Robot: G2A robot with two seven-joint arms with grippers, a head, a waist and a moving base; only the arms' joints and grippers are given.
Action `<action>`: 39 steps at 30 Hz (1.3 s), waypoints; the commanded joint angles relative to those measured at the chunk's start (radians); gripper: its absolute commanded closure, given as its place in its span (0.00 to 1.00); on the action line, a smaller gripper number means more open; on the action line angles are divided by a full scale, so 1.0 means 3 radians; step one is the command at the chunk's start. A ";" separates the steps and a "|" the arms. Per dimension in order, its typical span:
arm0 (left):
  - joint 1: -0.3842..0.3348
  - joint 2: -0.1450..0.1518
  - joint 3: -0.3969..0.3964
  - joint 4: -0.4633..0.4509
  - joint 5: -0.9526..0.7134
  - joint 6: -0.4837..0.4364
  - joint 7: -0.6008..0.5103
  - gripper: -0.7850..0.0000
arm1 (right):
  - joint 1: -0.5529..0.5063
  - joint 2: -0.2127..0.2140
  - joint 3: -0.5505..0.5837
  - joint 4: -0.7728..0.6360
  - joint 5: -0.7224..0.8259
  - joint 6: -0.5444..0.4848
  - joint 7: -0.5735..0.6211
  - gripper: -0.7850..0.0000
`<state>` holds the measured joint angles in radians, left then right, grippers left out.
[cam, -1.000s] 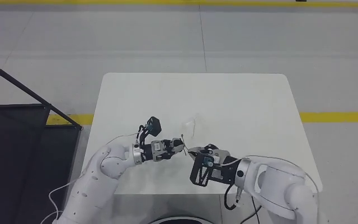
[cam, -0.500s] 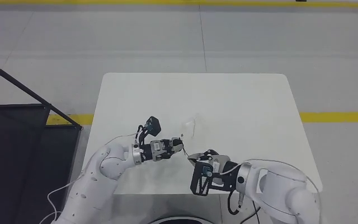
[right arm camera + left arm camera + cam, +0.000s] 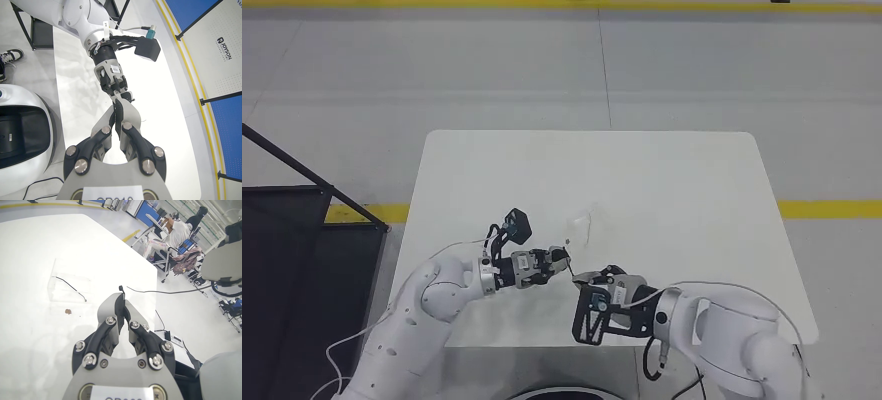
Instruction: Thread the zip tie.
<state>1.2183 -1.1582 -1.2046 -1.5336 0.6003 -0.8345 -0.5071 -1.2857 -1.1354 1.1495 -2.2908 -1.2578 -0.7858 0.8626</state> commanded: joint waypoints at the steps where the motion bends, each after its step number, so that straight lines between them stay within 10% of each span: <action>1: 0.0002 0.0004 0.0003 -0.0004 0.0012 0.0008 0.0012 1.00 | 0.0021 0.0003 -0.0018 0.0001 0.0025 0.0011 0.0032 1.00; 39: 0.0012 0.0087 0.0100 -0.0020 0.0117 -0.0015 0.0189 1.00 | 0.0218 0.0090 -0.0189 0.0035 0.0239 0.0167 0.0222 1.00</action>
<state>1.2224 -1.1326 -1.1753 -1.5396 0.6358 -0.8392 -0.4503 -1.2201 -1.1091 1.0930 -2.2802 -1.1855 -0.7356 0.9304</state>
